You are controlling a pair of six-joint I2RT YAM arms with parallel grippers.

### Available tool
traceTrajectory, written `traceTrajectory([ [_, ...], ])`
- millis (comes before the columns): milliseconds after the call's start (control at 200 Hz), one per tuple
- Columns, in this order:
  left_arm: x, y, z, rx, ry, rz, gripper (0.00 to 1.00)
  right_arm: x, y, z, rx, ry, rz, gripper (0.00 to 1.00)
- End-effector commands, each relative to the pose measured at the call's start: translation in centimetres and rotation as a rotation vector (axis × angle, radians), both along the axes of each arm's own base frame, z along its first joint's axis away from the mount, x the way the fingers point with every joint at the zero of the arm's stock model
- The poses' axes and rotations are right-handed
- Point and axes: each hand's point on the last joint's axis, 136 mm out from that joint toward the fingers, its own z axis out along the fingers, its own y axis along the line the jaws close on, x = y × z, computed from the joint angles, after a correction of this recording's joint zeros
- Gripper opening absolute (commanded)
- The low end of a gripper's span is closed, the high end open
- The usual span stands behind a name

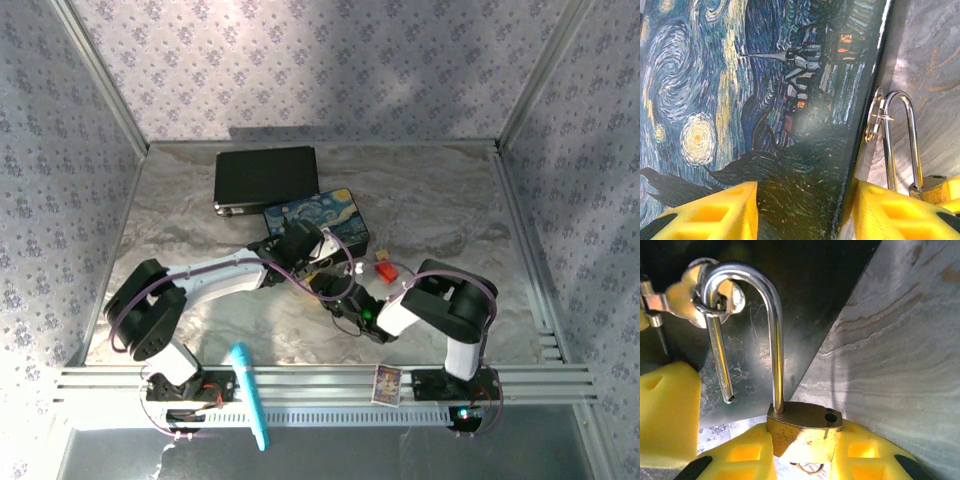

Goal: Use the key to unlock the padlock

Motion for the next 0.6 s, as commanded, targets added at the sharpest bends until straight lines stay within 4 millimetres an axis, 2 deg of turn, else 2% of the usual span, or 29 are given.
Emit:
traceTrajectory([
  [0,-7.7,5.5,-8.6,0.252,0.383,-0.052,0.47,3.1,-6.2,-2.2,-0.18,-0.019,-0.203,0.12],
  [70,-7.7,5.6,-8.7,0.259,0.385,-0.052,0.47,3.4,-5.9,-1.2,-0.18,-0.034,-0.197,0.12],
  [255,-7.8,5.9,-9.1,0.276,0.399,-0.046,0.46,3.7,-7.2,-0.7,-0.183,-0.029,-0.218,0.12],
  [335,-7.7,6.2,-9.3,0.288,0.403,-0.036,0.46,4.0,-7.3,-0.1,-0.201,-0.039,-0.203,0.12],
  [485,-7.7,6.4,-9.5,0.296,0.411,-0.029,0.46,3.3,-7.9,-0.5,-0.257,-0.011,-0.196,0.11],
  [595,-7.6,6.4,-9.3,0.29,0.406,-0.021,0.46,3.5,-8.7,-1.8,-0.261,0.03,-0.188,0.11],
])
